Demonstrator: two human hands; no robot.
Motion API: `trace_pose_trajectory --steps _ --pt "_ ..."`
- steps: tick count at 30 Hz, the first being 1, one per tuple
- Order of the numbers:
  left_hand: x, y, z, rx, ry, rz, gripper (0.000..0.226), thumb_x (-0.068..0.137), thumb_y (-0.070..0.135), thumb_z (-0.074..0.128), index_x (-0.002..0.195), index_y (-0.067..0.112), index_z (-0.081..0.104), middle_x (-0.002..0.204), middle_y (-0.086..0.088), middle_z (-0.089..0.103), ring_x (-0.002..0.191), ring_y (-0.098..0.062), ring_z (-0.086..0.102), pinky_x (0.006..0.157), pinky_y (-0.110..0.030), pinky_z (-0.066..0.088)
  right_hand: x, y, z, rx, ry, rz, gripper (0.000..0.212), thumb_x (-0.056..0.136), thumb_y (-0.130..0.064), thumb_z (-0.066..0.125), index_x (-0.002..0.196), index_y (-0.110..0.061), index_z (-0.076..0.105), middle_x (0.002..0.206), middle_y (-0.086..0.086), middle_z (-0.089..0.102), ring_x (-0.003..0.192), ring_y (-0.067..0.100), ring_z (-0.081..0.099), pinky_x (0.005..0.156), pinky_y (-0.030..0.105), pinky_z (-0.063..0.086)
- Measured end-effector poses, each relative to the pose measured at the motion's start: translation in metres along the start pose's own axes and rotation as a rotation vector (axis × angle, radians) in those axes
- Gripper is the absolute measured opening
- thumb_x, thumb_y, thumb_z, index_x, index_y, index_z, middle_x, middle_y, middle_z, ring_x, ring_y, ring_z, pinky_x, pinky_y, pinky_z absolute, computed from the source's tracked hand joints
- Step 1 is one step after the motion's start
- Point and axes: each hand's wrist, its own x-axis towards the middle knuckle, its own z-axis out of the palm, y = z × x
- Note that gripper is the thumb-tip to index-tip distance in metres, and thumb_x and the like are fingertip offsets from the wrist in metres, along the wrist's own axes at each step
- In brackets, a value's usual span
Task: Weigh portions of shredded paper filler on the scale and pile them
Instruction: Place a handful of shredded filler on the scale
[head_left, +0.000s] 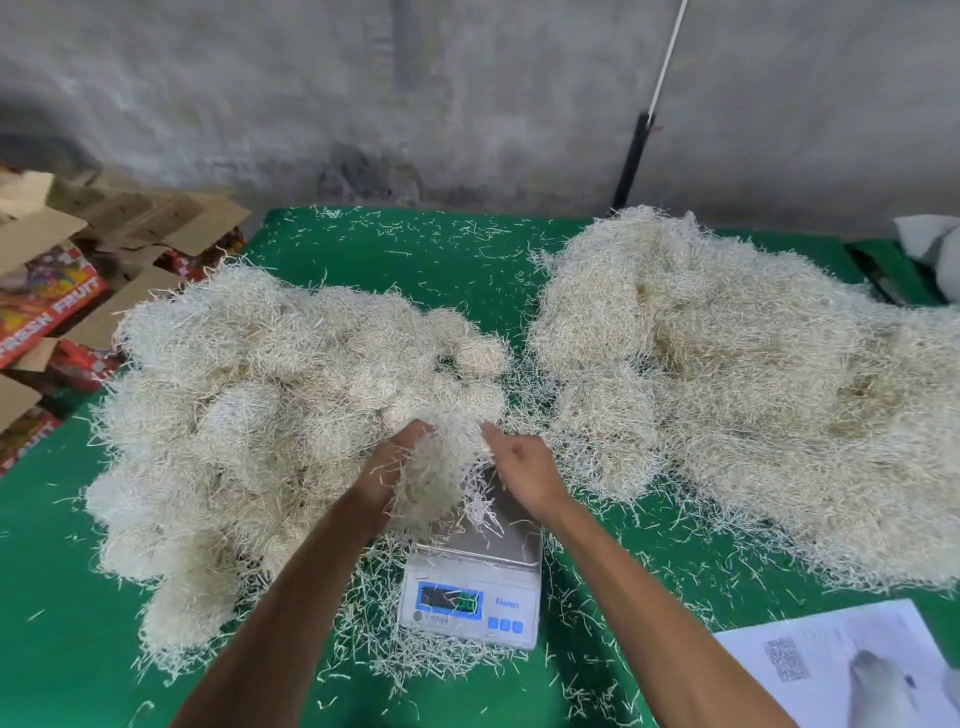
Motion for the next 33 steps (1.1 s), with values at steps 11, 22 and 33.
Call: trace_pose_trajectory --steps 11,22,33 --pt "-0.012 0.016 0.023 -0.215 -0.24 0.173 0.067 0.105 0.005 0.019 0.114 0.042 0.074 0.114 0.027 0.07 0.108 0.011 0.061 0.089 -0.008 0.047 0.021 0.001 -0.027 -0.086 0.3 0.058 0.059 0.108 -0.033 0.053 0.052 -0.017 0.046 0.039 -0.009 0.03 0.033 0.014 0.028 0.065 0.02 0.049" --pt "0.01 0.016 -0.004 0.109 0.399 -0.048 0.028 0.111 0.023 0.03 0.097 0.02 0.054 0.07 0.005 0.062 0.055 0.002 0.064 0.051 -0.011 0.051 0.015 0.013 -0.06 -0.137 0.389 0.233 0.06 0.109 -0.038 0.048 0.155 -0.004 0.032 0.147 0.021 0.048 0.103 0.03 0.069 0.093 0.043 0.058" --pt "0.043 0.024 0.046 -0.388 0.638 -0.354 0.074 0.1 0.058 0.044 0.156 0.013 0.027 0.161 -0.017 0.027 0.148 -0.036 0.027 0.12 -0.052 0.027 -0.009 -0.048 0.002 0.609 -0.035 0.359 0.08 0.097 -0.078 0.027 0.156 -0.024 0.035 0.152 0.009 0.045 0.117 0.035 0.065 0.091 0.051 0.06"
